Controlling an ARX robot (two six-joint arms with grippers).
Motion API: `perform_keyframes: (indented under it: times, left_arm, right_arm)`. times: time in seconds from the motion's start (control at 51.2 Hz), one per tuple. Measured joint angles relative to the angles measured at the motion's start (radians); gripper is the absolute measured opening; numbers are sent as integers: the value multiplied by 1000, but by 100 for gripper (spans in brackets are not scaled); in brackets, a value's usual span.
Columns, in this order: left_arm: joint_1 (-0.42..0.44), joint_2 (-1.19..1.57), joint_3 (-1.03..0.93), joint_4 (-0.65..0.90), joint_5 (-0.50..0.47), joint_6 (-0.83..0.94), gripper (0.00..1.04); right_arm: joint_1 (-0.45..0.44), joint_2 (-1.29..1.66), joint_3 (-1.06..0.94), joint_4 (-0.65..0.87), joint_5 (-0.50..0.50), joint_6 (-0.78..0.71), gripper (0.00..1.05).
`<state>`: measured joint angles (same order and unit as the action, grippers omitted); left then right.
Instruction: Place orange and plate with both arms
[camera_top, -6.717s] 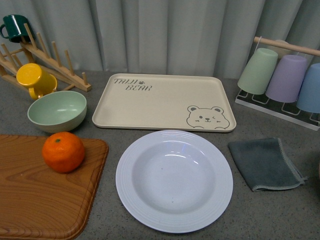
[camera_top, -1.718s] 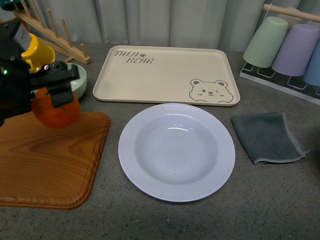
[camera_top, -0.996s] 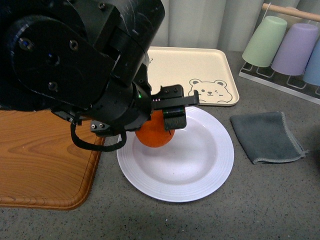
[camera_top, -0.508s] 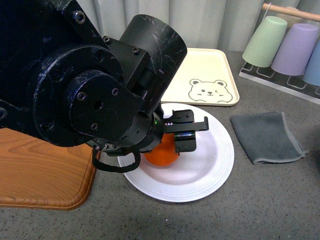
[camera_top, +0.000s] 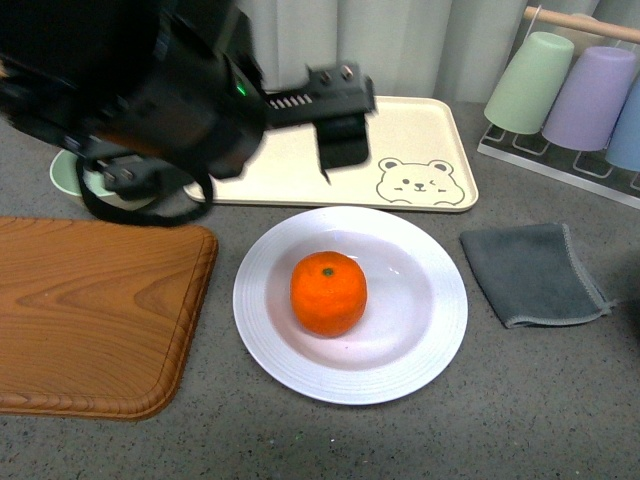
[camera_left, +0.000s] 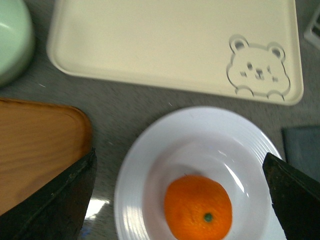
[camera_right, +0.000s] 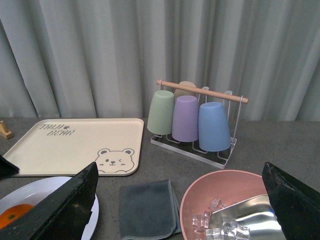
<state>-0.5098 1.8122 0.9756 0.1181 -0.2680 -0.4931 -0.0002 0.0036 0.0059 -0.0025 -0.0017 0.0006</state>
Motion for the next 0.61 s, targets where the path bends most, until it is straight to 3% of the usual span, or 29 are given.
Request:
perform_keyframes:
  times: [0.098, 0.234, 0.41, 0.547, 0.605]
  left_arm:
    - [47, -103, -66, 37, -64, 22, 98]
    - [130, -257, -203, 96, -82, 39, 98]
    - [159, -310, -263, 116, -92, 52, 98]
    - [191, -284, -482, 696, -24, 303, 76]
    - [214, -311, -553, 844, -9, 377, 67]
  right_arm:
    - [0, 0, 0, 0, 0, 0, 96]
    - [0, 0, 0, 0, 0, 0, 96]
    - [0, 0, 0, 0, -1, 0, 96]
    - [0, 0, 0, 0, 0, 0, 96]
    - [0, 0, 0, 0, 1, 0, 96]
